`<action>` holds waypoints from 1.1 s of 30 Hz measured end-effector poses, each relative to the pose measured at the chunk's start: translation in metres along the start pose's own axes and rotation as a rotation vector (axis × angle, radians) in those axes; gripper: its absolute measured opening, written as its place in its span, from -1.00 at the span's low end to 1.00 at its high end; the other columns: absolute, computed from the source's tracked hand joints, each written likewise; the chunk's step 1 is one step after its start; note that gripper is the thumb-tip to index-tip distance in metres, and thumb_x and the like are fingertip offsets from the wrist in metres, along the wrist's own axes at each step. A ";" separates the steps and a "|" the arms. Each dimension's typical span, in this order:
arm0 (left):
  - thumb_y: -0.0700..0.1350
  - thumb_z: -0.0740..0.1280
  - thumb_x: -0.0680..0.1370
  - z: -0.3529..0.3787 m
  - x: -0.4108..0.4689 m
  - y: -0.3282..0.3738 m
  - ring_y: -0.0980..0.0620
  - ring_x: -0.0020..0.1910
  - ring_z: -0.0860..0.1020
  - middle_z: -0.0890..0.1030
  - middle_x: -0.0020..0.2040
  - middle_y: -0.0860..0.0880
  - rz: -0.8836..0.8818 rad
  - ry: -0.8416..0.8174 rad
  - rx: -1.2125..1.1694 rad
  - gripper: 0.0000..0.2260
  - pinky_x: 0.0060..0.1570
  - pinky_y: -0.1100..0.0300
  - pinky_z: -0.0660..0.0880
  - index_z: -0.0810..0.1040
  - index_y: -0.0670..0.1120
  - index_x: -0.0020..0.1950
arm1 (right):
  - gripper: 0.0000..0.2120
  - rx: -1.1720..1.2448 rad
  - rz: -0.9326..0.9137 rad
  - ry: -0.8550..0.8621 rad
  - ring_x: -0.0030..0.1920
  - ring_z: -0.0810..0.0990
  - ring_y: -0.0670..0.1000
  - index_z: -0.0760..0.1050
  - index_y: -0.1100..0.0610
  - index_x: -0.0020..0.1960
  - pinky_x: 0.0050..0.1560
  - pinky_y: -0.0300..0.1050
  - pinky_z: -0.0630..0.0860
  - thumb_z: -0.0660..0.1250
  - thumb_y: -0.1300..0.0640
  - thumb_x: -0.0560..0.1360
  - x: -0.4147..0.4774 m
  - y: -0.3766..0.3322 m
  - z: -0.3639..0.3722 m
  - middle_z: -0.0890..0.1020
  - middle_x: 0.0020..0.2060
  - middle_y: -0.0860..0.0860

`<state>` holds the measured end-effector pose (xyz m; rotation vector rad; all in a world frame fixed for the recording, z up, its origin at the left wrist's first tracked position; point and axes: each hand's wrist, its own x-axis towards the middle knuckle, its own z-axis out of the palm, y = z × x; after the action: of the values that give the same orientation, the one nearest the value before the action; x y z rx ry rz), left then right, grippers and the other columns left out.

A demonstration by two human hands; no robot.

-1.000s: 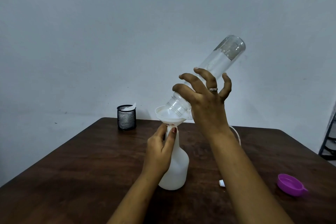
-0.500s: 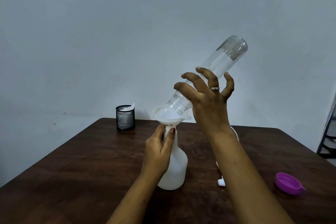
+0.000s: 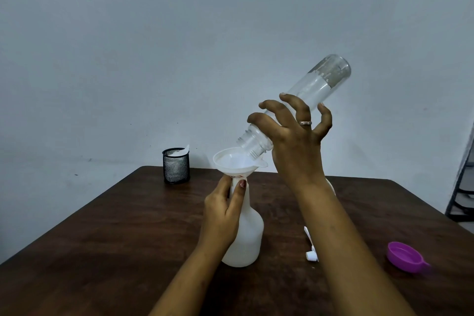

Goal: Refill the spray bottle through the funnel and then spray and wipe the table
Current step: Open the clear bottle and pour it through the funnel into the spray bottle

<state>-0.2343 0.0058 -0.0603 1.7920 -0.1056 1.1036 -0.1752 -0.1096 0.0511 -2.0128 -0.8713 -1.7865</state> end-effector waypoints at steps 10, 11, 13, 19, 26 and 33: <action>0.08 0.17 0.55 -0.001 0.000 -0.001 0.25 -0.08 0.58 0.63 -0.13 0.17 -0.015 -0.006 0.018 -0.79 -0.15 0.45 0.42 0.54 0.09 0.08 | -0.54 -0.024 0.039 -0.071 0.33 0.34 0.03 0.53 -0.15 0.07 0.28 0.15 0.01 0.24 0.34 0.35 -0.001 0.000 0.000 0.57 0.16 -0.14; 0.12 0.17 0.55 -0.001 0.000 -0.001 0.24 -0.07 0.58 0.63 -0.13 0.16 -0.021 -0.007 0.027 -0.80 -0.14 0.42 0.44 0.53 0.14 0.06 | -0.46 -0.021 0.069 -0.101 0.32 0.38 0.04 0.52 -0.15 0.08 0.28 0.14 0.00 0.30 0.41 0.29 0.000 -0.001 -0.002 0.57 0.14 -0.15; 0.22 0.14 0.51 -0.002 -0.003 -0.001 0.24 -0.05 0.58 0.63 -0.10 0.16 -0.038 -0.008 0.033 -0.73 -0.10 0.38 0.47 0.53 0.15 0.06 | -0.33 -0.022 0.123 -0.142 0.26 0.46 0.07 0.51 -0.14 0.13 0.27 0.12 -0.01 0.32 0.48 0.20 0.000 -0.002 -0.004 0.59 0.10 -0.15; 0.10 0.20 0.59 -0.012 -0.005 0.012 0.15 -0.17 0.55 0.57 -0.23 0.12 -0.139 -0.113 0.115 -0.86 -0.20 0.43 0.39 0.50 0.09 -0.03 | -0.35 0.112 0.311 -0.402 0.22 0.43 0.09 0.25 -0.01 0.28 0.31 0.13 0.01 0.23 0.39 0.27 0.003 -0.008 -0.021 0.51 -0.03 -0.09; 0.43 0.29 0.18 -0.052 0.014 0.026 0.08 0.20 0.49 0.50 0.23 0.09 -0.372 -0.405 0.277 -0.24 0.25 -0.02 0.44 0.37 0.13 0.32 | -0.40 0.324 0.435 -0.262 0.14 0.51 0.14 0.22 0.07 0.26 0.17 0.03 0.22 0.46 0.01 0.35 0.024 0.005 -0.045 0.55 0.11 -0.03; 0.08 0.49 0.36 -0.093 0.032 0.071 0.04 0.31 0.39 0.41 0.30 0.02 -0.251 -0.247 0.121 -0.32 0.28 0.10 0.38 0.29 0.08 0.41 | -0.33 0.746 0.496 -0.016 0.07 0.54 0.12 0.23 0.11 0.24 0.06 0.08 0.53 0.53 -0.03 0.30 0.086 -0.031 -0.079 0.56 0.07 -0.05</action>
<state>-0.3108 0.0542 0.0212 1.9830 0.0389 0.7210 -0.2533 -0.1130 0.1438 -1.5561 -0.7884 -0.9735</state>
